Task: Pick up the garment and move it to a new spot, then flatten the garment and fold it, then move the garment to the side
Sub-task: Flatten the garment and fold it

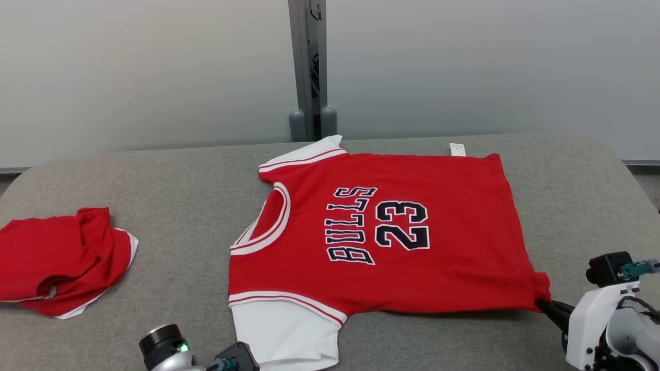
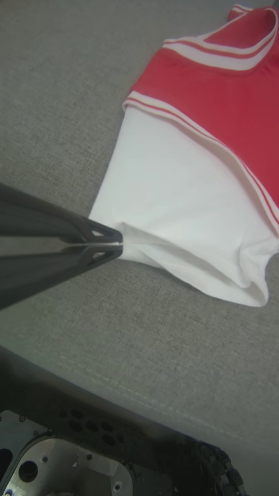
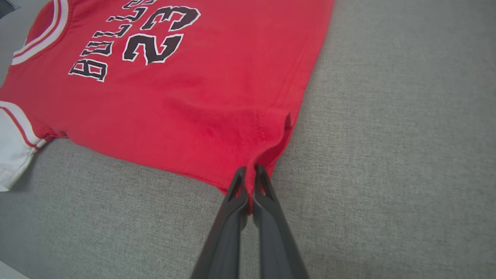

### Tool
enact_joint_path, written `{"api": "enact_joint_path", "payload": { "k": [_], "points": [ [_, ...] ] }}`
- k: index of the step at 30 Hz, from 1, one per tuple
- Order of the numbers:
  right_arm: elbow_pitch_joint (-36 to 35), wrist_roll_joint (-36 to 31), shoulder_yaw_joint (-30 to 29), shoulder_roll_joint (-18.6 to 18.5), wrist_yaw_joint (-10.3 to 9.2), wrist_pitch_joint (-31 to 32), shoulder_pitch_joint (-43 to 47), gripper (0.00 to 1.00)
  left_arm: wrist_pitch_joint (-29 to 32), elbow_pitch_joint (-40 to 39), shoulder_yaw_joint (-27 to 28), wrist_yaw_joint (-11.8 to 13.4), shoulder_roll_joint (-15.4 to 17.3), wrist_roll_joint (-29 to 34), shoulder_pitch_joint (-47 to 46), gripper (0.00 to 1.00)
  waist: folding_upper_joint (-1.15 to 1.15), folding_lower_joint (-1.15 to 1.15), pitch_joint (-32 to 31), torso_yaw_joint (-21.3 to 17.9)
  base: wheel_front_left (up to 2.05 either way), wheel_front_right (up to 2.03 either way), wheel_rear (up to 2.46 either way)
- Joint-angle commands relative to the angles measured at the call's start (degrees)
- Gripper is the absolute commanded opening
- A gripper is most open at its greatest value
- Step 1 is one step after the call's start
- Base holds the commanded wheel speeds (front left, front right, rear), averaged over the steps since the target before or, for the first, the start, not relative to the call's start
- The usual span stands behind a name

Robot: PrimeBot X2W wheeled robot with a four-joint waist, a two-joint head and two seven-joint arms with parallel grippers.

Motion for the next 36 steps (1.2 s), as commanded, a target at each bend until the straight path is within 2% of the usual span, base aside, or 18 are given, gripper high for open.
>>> {"api": "enact_joint_path", "payload": {
  "k": [1,5,9,17,24,30,36],
  "points": [
    [-1.3,1.2,1.0,-1.5,0.01,1.1,-0.9,0.00,2.0,-3.0,-0.2,-0.1,1.9,-1.3,-0.9,0.00,0.00,0.00,-0.3,-0.4,0.00,0.00,0.00],
    [-3.9,5.5,2.2,-3.4,0.01,4.6,-1.3,0.00,7.9,-12.0,-0.3,-0.1,6.0,-3.3,0.2,0.00,0.00,0.00,-0.7,-1.1,0.00,0.00,0.00],
    [-6.0,8.8,3.5,-4.8,0.01,8.7,-2.0,0.00,14.0,-19.3,-0.3,-0.1,9.5,-8.8,1.0,0.00,0.00,0.00,-1.0,-1.6,0.00,0.00,0.00],
    [-8.1,14.4,5.6,-7.2,0.01,18.2,-2.4,0.00,24.5,-29.6,-0.4,-0.1,14.3,-19.3,1.0,0.00,0.00,0.00,-1.3,-1.7,0.00,0.00,0.00],
    [-9.2,19.4,5.8,-8.5,0.01,24.3,-0.5,0.00,28.5,-33.1,-0.3,-0.1,15.5,-23.6,1.7,0.00,0.00,0.00,-1.7,-1.4,0.00,0.00,0.00],
    [-7.9,21.9,6.1,-9.6,0.01,28.6,0.2,0.00,28.7,-35.9,-0.3,-0.1,14.8,-22.3,2.0,0.00,0.00,0.00,-1.9,-1.2,0.00,0.00,0.00],
    [-6.8,23.9,6.5,-9.9,0.01,32.3,0.8,0.00,30.2,-36.9,-0.3,-0.1,15.0,-23.7,2.7,0.00,0.00,0.00,-2.1,-1.0,0.00,0.00,0.00]
  ]
}}
